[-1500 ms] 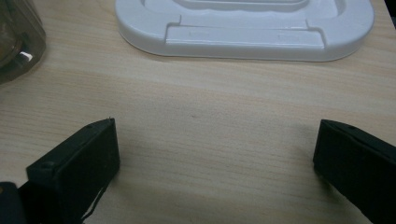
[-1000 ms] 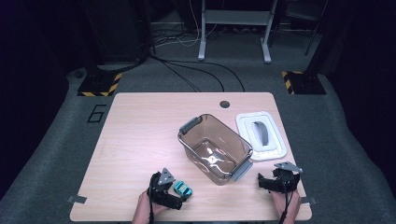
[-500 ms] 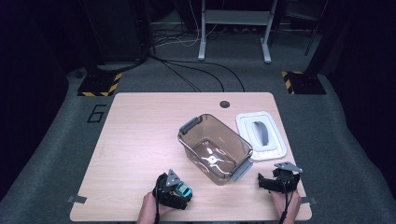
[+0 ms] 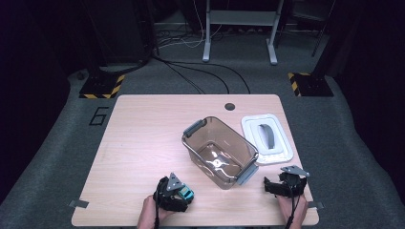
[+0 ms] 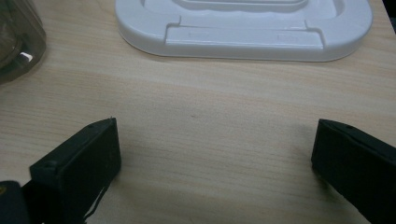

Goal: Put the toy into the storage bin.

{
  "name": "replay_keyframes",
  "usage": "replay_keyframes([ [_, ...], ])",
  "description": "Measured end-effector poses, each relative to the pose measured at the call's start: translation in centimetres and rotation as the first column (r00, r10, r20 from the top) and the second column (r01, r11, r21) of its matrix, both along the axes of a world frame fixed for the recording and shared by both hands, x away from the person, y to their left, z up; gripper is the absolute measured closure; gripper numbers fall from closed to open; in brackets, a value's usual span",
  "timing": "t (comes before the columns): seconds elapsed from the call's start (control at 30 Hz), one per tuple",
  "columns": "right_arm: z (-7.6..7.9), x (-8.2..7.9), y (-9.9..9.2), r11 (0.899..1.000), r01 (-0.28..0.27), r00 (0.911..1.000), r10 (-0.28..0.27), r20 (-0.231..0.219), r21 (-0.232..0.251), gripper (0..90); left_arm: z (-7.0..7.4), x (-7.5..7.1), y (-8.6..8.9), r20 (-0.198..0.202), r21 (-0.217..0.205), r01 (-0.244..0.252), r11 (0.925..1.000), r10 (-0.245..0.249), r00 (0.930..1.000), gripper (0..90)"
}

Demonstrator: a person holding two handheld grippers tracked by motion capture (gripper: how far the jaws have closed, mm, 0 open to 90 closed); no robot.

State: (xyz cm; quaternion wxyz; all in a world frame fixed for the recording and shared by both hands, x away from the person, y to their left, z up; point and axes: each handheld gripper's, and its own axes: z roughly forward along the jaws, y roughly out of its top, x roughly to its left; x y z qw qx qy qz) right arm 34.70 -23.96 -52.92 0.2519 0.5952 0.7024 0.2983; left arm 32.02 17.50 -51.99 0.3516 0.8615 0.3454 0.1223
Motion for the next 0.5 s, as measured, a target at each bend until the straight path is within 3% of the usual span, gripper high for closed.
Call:
replay_keyframes([
  [0.5,0.0,0.0,0.0,1.0,-0.001,1.0,0.001,0.0,0.0,0.9,0.37,0.56,0.95,-0.016,-0.015,0.039,0.9991,-0.04,0.9991,24.7],
])
